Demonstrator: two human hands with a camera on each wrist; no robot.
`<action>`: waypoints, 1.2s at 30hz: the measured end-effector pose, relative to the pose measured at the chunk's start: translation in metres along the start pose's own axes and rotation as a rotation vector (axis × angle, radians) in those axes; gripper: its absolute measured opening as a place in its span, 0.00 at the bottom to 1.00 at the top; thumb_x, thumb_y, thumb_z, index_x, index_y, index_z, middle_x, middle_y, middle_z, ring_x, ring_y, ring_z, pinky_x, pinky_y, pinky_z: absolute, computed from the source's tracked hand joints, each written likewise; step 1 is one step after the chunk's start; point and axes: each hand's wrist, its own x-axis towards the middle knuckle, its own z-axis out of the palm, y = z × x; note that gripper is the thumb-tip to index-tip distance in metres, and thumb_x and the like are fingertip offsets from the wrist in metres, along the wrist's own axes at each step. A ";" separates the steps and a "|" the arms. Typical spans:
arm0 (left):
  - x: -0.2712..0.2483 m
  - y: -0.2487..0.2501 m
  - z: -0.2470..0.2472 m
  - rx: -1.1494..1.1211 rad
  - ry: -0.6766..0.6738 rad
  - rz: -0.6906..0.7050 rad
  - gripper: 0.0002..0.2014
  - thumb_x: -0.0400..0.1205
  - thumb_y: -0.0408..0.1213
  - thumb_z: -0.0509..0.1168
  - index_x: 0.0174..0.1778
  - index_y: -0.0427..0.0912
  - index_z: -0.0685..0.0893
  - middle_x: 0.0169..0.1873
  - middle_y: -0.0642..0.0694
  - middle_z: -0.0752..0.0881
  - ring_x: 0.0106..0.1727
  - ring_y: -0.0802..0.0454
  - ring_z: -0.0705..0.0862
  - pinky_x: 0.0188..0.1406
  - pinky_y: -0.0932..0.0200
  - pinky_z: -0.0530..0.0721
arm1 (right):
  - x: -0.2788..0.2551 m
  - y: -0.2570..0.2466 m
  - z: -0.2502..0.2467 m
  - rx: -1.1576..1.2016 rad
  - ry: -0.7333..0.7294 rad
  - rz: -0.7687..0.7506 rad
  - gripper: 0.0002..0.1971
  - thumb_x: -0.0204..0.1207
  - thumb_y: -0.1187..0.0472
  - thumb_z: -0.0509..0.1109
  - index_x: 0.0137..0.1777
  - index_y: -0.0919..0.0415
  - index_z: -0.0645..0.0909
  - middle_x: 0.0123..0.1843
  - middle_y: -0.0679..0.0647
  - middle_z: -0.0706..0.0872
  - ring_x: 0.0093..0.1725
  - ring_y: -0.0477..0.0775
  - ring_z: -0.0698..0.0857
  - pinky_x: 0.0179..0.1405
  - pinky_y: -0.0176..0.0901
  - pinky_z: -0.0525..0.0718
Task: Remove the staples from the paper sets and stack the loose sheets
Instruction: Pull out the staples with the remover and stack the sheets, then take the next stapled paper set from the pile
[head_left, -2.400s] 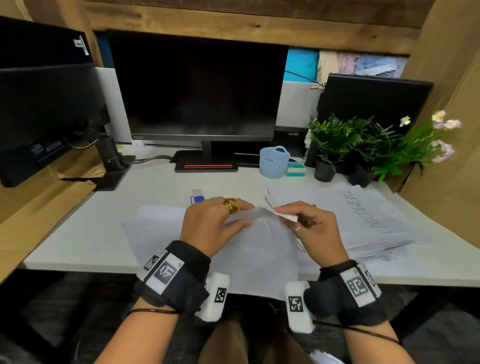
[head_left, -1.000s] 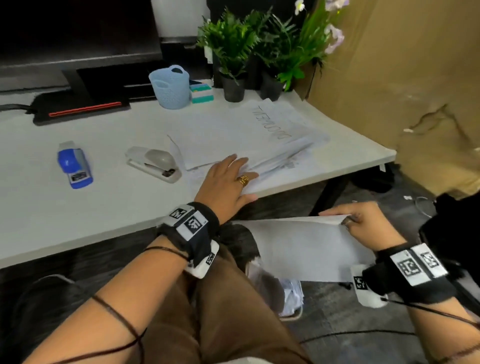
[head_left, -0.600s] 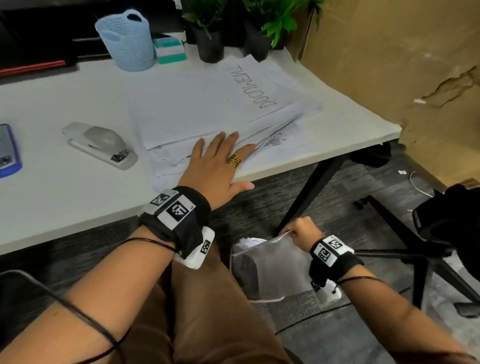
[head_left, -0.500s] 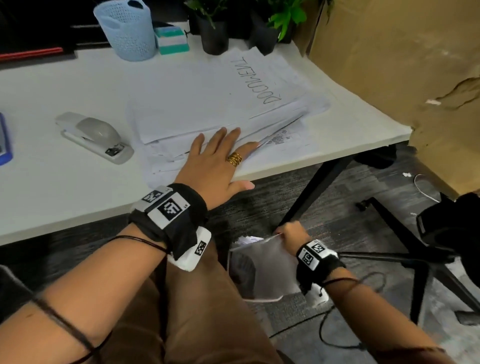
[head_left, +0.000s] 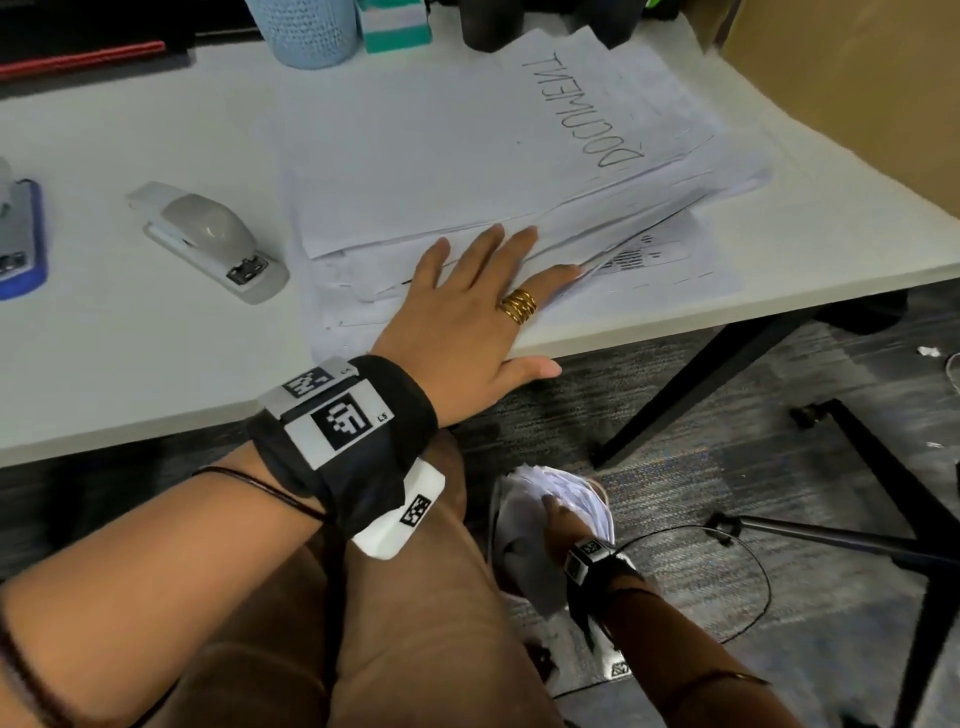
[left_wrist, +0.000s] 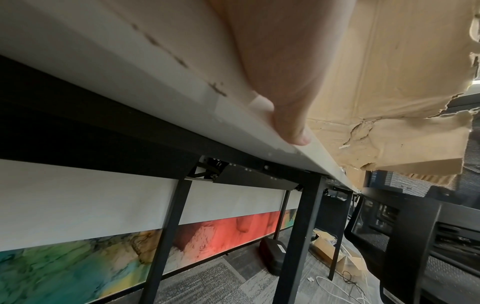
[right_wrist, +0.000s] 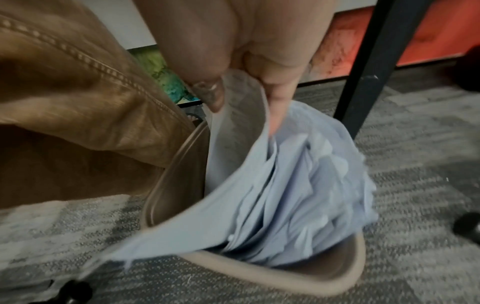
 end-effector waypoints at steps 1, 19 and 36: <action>0.000 0.000 0.000 -0.001 0.006 0.003 0.37 0.76 0.68 0.38 0.82 0.56 0.50 0.81 0.42 0.56 0.81 0.41 0.54 0.76 0.35 0.54 | 0.005 0.006 0.013 0.033 0.017 0.030 0.32 0.60 0.45 0.52 0.58 0.66 0.75 0.44 0.64 0.90 0.43 0.63 0.90 0.39 0.45 0.87; 0.000 -0.001 0.003 0.037 0.009 0.005 0.36 0.78 0.67 0.40 0.82 0.56 0.50 0.82 0.42 0.55 0.81 0.41 0.54 0.75 0.35 0.54 | -0.018 -0.027 -0.059 0.076 0.321 0.144 0.32 0.81 0.38 0.51 0.72 0.64 0.69 0.71 0.64 0.74 0.70 0.65 0.74 0.65 0.57 0.73; -0.010 0.000 -0.025 -0.172 0.132 -0.414 0.28 0.84 0.55 0.51 0.80 0.53 0.58 0.78 0.45 0.63 0.78 0.46 0.58 0.76 0.40 0.45 | -0.155 -0.118 -0.251 0.295 1.449 -0.234 0.19 0.73 0.54 0.57 0.21 0.60 0.68 0.21 0.52 0.73 0.25 0.55 0.75 0.28 0.36 0.55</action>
